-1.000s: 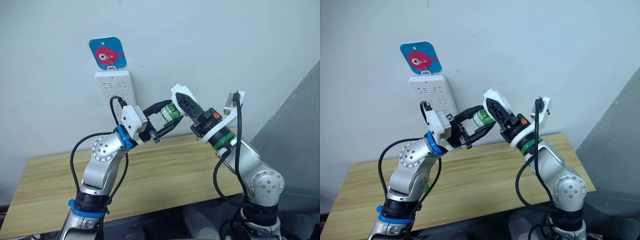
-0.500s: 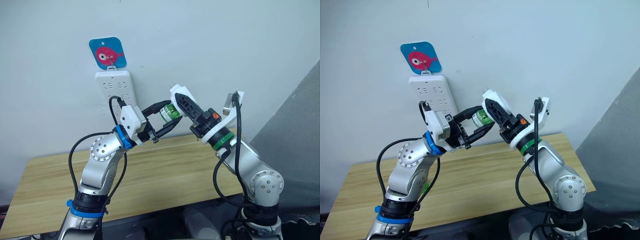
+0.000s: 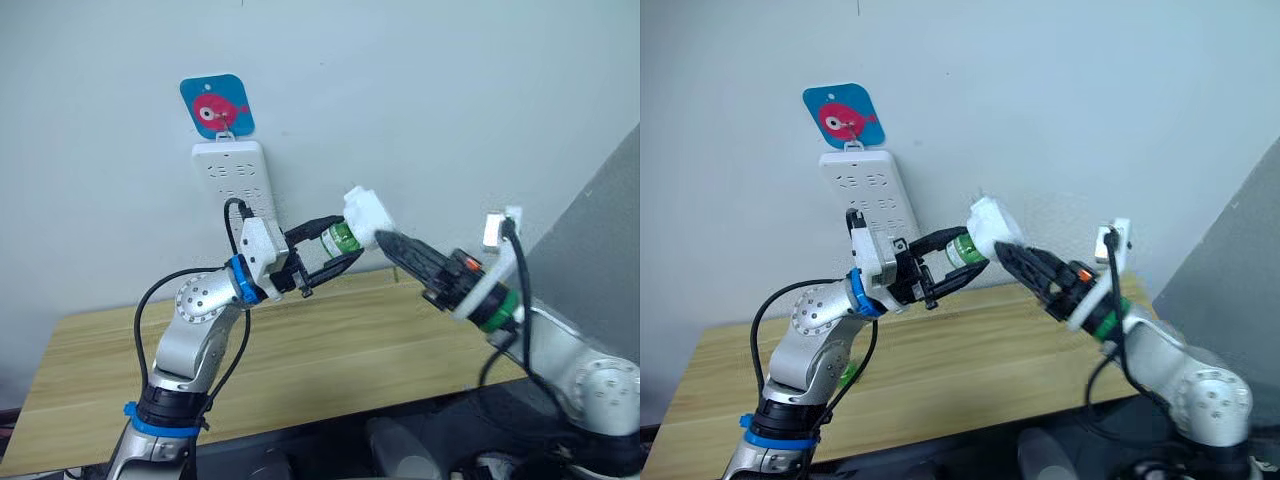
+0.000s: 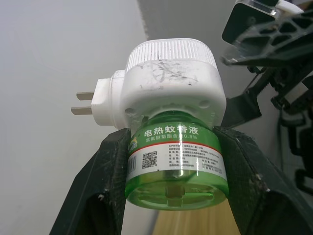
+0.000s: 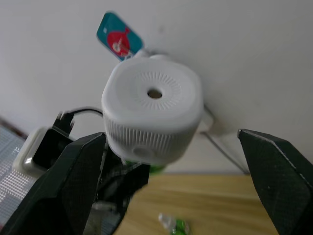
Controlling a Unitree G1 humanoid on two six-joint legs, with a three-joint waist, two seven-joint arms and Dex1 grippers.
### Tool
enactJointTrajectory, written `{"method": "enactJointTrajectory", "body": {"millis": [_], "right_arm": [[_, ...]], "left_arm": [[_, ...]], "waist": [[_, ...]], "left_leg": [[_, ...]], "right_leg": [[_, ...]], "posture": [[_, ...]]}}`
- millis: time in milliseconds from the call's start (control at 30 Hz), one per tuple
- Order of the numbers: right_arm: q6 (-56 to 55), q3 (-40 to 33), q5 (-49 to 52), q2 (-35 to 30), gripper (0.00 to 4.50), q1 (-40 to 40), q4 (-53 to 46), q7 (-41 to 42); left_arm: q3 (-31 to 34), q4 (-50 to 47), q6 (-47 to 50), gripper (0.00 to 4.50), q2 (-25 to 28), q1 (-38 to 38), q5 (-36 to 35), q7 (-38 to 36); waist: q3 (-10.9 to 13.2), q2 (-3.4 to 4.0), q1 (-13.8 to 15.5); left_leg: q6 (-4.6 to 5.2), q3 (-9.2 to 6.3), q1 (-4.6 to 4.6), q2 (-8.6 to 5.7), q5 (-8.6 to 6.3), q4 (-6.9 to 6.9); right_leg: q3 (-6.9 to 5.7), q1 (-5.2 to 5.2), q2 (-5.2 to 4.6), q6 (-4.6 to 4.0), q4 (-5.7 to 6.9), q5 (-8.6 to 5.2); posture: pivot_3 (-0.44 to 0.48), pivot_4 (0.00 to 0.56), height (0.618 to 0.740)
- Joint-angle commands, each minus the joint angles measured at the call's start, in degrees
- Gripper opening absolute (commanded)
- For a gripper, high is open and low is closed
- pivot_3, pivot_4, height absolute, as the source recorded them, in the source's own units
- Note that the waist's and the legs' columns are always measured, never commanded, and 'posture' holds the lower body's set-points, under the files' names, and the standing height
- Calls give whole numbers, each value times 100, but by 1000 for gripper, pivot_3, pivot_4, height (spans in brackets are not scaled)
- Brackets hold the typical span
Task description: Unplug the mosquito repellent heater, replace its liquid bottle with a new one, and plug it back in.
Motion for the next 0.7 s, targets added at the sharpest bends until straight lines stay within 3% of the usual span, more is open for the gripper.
{"method": "enactJointTrajectory", "body": {"millis": [33,167,300,433,700], "right_arm": [[329,-683,683,-833,4500,150,22,932],[874,-932,1096,-1891,4500,265,664,1636],[1111,-503,1447,-2394,4500,9,1095,1654],[1314,170,1460,-2359,4500,-466,1373,1638],[1641,809,1460,-2061,4500,-1206,1724,1770]], "left_arm": [[115,135,-223,2268,200,-114,-181,-528],[-12,367,-628,2268,482,-75,-198,-1418],[-84,428,-945,2268,551,-19,-194,-1894],[-197,364,-1266,2268,550,6,-129,-2198],[-260,304,-1369,2268,574,64,-86,-2224]], "waist": [[0,0,-1],[1,0,-19],[5,-4,-14],[13,-4,-4],[31,-1,30]], "left_leg": [[0,0,1,3,0,1],[1,15,9,15,0,-1],[2,20,8,18,-1,-2],[3,24,5,19,-2,-2],[4,21,-3,19,-2,-3]], "right_leg": [[0,1,6,0,-1,0],[14,3,21,-4,-3,-3],[18,3,23,-5,-9,-4],[23,3,23,-5,-24,-4],[24,3,23,-2,-39,-2]], "posture": [[-299,84,740],[-304,89,740],[-300,105,740],[-286,116,740],[-268,122,740]]}}
